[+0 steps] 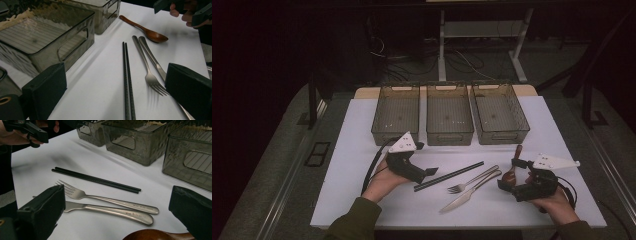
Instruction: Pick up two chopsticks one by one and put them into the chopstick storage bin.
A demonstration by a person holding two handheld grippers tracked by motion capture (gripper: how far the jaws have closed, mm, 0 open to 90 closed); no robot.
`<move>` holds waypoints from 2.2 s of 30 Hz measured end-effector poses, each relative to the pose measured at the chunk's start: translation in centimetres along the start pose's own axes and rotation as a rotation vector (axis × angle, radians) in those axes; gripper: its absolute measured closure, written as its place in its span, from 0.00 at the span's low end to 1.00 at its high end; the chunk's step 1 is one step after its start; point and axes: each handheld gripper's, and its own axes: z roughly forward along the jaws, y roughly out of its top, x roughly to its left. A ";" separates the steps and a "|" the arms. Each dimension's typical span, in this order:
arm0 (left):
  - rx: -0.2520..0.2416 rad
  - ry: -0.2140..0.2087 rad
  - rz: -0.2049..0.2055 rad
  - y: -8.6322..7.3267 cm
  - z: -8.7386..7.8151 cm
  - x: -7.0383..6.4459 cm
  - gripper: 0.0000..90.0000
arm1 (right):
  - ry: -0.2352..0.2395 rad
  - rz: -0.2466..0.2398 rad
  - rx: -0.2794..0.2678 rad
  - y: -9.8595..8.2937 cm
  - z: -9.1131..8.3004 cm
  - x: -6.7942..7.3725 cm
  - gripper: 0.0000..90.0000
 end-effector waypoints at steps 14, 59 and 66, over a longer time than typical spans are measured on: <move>0.028 -0.022 0.025 1.2 2.1 -0.1 0.20 | -0.002 0.000 0.007 0.0 0.0 -0.1 0.00; 0.281 -0.114 0.018 -1.0 6.4 -0.9 0.87 | -0.018 -0.042 0.093 -0.6 0.9 -0.4 0.00; 0.296 -0.121 0.017 -1.2 6.6 -0.9 0.90 | -0.018 -0.041 0.093 -0.6 0.9 -0.4 0.00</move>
